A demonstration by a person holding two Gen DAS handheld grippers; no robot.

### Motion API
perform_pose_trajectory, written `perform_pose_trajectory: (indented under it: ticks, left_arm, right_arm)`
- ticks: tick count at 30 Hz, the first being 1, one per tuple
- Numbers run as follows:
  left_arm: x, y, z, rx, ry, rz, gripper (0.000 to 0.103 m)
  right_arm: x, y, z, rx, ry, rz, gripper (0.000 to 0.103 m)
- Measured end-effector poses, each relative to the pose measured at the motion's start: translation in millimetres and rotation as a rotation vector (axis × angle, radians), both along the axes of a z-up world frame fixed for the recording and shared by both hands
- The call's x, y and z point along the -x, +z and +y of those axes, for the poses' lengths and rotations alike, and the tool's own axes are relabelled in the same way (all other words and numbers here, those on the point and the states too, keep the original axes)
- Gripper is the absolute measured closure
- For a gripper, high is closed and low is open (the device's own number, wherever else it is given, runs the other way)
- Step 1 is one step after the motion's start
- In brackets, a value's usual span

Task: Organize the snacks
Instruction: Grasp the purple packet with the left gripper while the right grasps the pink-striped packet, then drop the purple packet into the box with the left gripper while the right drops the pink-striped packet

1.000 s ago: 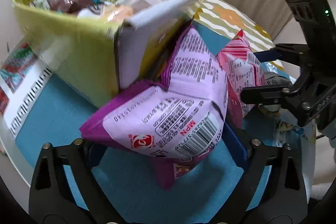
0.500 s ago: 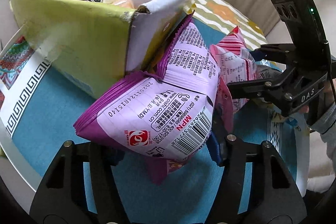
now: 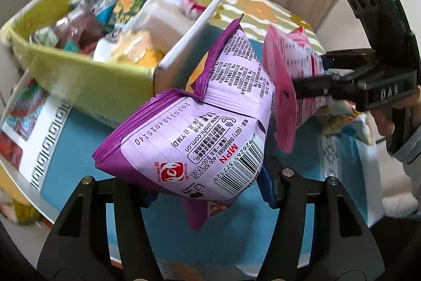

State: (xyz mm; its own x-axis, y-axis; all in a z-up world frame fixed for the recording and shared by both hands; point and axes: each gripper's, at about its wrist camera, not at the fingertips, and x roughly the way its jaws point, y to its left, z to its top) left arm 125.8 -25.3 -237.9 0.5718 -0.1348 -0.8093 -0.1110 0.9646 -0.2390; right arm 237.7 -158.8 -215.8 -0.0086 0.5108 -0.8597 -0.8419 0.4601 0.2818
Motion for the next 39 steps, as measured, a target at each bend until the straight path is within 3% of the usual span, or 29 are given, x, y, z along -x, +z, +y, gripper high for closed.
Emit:
perform_pose_trajectory:
  ticks: [9, 17, 23, 29, 30, 31, 32, 33, 39]
  left_arm:
    - [-2.3, 75.5, 10.1, -0.022, -0.111, -0.092, 0.047]
    - [-23.7, 131.9, 70.0, -0.071, -0.099, -0.168, 0.047]
    - [-65.9, 149.2, 131.9, -0.085, -0.069, -0.162, 0.046]
    - [-118.1, 136.3, 180.6, -0.075, -0.100, -0.095, 0.045]
    - [-125.2, 132.1, 185.4, -0.066, -0.109, -0.086, 0.043]
    - [-131.5, 128.4, 190.7, -0.057, -0.120, -0.082, 0.033]
    - [-138.7, 123.7, 195.3, -0.058, -0.131, -0.074, 0.011]
    - [-142.9, 119.6, 197.7, -0.070, -0.133, -0.068, 0.001]
    - [-143.7, 101.9, 217.8, -0.063, -0.181, -0.044, 0.001]
  right_arm:
    - [10.8, 79.3, -16.0, -0.118, -0.192, -0.009, 0.032]
    - [10.4, 143.9, 9.9, -0.152, -0.308, -0.097, 0.032]
    - [3.5, 169.2, 47.6, -0.171, -0.385, -0.142, 0.031]
    - [-13.4, 169.3, 92.8, -0.152, -0.459, -0.124, 0.031]
    - [-15.9, 167.0, 100.4, -0.150, -0.469, -0.125, 0.031]
    - [-17.0, 165.5, 105.6, -0.146, -0.479, -0.125, 0.031]
    - [-18.2, 164.4, 110.9, -0.143, -0.492, -0.122, 0.031]
    - [-20.5, 161.2, 116.8, -0.140, -0.512, -0.117, 0.031]
    - [-31.6, 137.4, 135.3, -0.094, -0.605, -0.097, 0.031]
